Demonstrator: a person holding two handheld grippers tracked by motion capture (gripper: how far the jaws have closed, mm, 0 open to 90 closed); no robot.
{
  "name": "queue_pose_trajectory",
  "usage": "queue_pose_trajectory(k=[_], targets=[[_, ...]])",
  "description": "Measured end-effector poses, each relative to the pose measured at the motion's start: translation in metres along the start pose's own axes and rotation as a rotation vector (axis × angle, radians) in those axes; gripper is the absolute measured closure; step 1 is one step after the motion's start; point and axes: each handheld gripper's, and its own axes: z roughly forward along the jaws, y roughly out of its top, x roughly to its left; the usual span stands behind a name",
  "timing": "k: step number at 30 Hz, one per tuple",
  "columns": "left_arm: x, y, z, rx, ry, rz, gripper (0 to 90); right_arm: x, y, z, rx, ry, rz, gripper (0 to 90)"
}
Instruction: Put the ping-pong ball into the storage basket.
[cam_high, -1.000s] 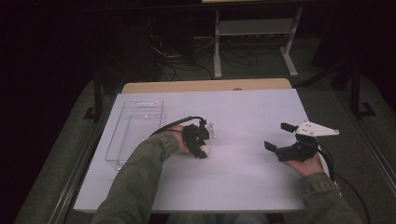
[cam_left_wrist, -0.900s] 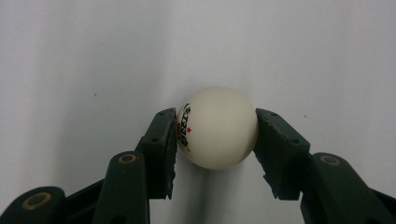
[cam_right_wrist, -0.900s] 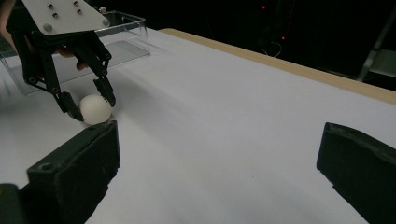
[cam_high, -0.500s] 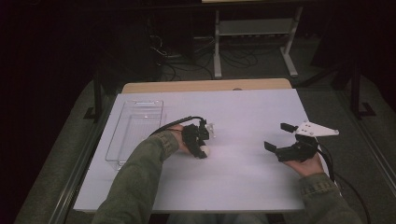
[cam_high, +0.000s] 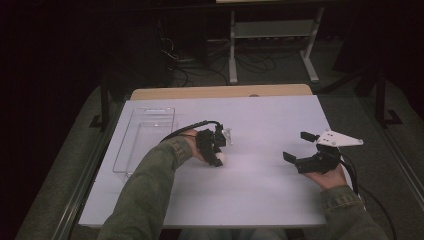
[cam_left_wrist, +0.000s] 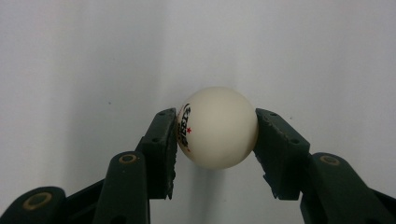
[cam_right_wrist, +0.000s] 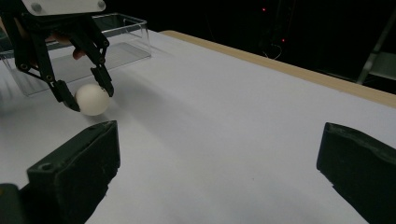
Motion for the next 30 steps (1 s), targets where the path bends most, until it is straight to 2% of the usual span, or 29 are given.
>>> queue_pose_trajectory(k=[18,30], targets=[[-0.008,0.004,-0.015,0.015,0.018,0.020,50.9,0.001,0.000,0.000,0.001,0.005,-0.003,0.0],[-0.012,0.004,-0.035,0.016,0.043,0.019,50.8,0.002,0.000,0.001,0.008,0.012,-0.005,0.0]])
